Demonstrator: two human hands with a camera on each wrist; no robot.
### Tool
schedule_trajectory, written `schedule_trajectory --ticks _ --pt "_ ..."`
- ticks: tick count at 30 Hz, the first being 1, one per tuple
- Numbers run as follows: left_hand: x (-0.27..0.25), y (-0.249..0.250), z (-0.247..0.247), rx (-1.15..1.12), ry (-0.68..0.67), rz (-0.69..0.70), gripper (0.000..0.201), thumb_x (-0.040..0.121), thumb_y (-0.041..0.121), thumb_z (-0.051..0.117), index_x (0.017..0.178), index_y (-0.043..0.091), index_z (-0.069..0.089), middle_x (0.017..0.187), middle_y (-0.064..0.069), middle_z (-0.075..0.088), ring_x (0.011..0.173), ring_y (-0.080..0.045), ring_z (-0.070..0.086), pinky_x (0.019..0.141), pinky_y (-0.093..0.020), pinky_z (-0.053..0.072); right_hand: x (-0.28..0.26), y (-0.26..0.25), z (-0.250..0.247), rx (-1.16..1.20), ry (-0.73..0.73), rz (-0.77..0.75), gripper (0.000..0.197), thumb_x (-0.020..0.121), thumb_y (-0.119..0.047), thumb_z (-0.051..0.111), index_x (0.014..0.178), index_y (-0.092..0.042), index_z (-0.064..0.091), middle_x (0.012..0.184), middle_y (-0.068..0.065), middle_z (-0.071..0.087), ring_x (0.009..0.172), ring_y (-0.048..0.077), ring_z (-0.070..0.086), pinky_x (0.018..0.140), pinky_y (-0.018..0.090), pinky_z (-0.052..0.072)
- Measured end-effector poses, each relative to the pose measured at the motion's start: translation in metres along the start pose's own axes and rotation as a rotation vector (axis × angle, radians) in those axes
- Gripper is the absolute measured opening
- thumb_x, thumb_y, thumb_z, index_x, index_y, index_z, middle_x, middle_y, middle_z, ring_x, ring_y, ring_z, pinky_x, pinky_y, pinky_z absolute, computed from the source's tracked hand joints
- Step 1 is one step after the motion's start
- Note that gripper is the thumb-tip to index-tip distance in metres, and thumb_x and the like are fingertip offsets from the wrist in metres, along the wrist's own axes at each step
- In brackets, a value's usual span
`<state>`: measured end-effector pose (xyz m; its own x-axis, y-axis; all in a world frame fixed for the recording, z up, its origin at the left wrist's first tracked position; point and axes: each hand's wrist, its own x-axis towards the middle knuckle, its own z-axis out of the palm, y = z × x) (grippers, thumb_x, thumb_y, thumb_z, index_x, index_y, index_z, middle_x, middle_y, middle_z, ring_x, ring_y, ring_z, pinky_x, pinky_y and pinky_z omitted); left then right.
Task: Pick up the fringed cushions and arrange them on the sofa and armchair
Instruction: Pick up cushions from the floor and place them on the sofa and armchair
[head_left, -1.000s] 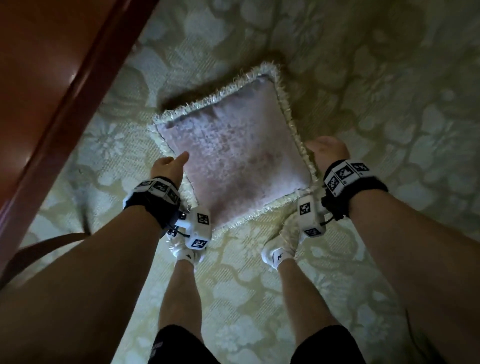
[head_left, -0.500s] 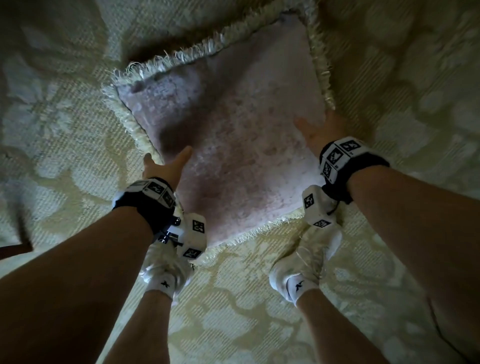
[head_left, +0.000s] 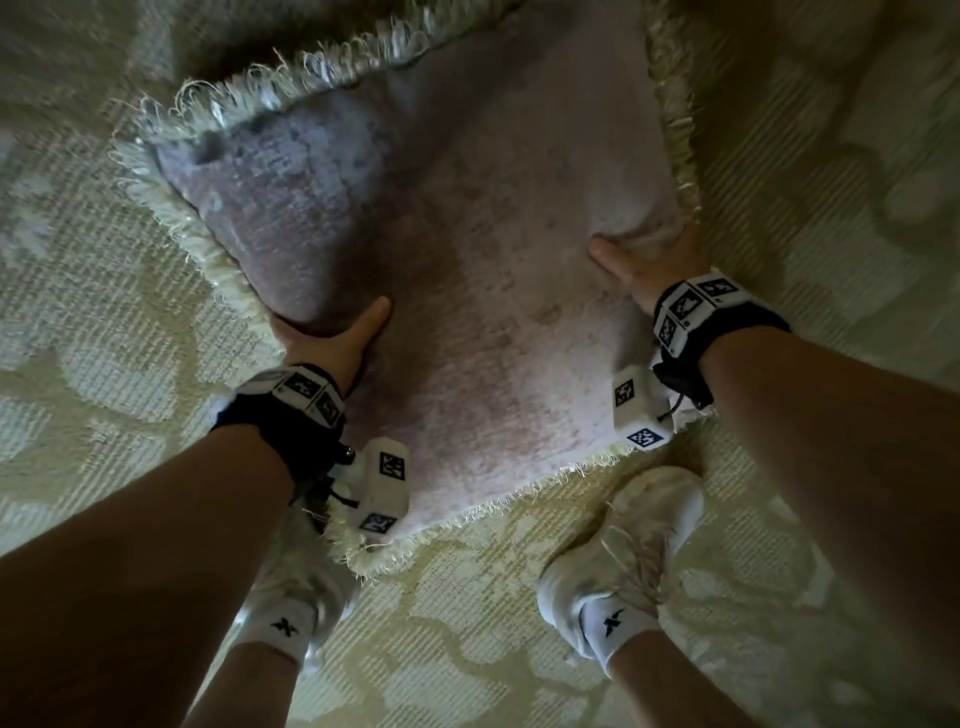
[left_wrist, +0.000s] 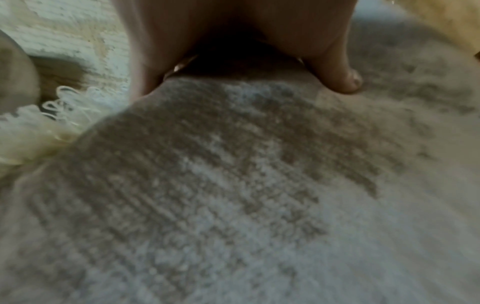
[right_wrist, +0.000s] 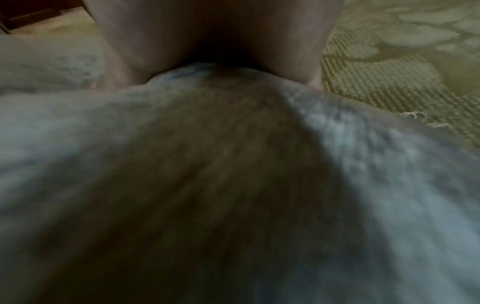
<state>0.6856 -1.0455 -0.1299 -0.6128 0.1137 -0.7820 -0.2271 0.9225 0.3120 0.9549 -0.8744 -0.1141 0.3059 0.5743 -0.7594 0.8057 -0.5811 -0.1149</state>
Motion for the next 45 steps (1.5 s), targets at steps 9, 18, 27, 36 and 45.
schedule_trajectory --ticks 9,18,27,36,45 --pt "0.019 -0.005 0.008 -0.021 -0.024 0.038 0.129 0.066 0.054 0.087 0.158 0.011 0.008 0.156 -0.007 0.039 0.141 -0.022 0.042 0.119 -0.035 0.032 0.022 0.004 0.005 0.151 -0.028 -0.072 0.145 0.039 -0.077 0.080 0.157 -0.023 0.015 0.160 0.004 0.035 0.144 0.031 0.037 0.120 0.049 0.029" --pt "0.020 -0.017 -0.024 -0.324 -0.175 -0.140 0.135 0.026 0.071 0.092 0.144 0.025 0.046 0.133 -0.001 0.065 0.115 -0.026 0.067 0.098 -0.048 0.054 -0.012 0.012 -0.014 0.325 -0.031 -0.062 0.130 0.027 -0.085 0.080 0.140 -0.027 0.054 0.141 -0.006 0.059 0.129 0.023 0.055 0.112 0.045 0.040" --pt "-0.072 0.027 -0.103 -0.394 -0.373 -0.066 0.102 0.041 0.063 0.094 0.128 0.017 0.067 0.118 -0.004 0.075 0.108 -0.025 0.073 0.101 -0.045 0.053 -0.150 0.039 -0.076 0.645 0.045 0.017 0.090 0.069 -0.040 0.087 0.144 -0.009 0.048 0.135 0.004 0.060 0.122 0.019 0.057 0.097 0.024 0.042" --pt "-0.217 0.128 -0.210 -0.439 -0.358 0.118 0.103 0.037 0.056 0.098 0.125 0.012 0.068 0.116 -0.006 0.076 0.106 -0.026 0.073 0.097 -0.044 0.056 -0.313 0.018 -0.204 0.757 0.179 -0.050 0.078 0.076 -0.037 0.084 0.141 -0.011 0.049 0.139 0.005 0.060 0.124 0.020 0.057 0.094 0.022 0.041" --pt "-0.386 0.234 -0.361 -0.633 -0.141 0.404 0.107 0.029 0.061 0.096 0.120 0.012 0.070 0.114 -0.004 0.076 0.106 -0.024 0.073 0.098 -0.044 0.055 -0.458 -0.077 -0.347 0.815 0.138 -0.342 0.066 0.077 -0.029 0.084 0.132 -0.003 0.058 0.128 0.009 0.065 0.118 0.021 0.062 0.088 0.022 0.045"
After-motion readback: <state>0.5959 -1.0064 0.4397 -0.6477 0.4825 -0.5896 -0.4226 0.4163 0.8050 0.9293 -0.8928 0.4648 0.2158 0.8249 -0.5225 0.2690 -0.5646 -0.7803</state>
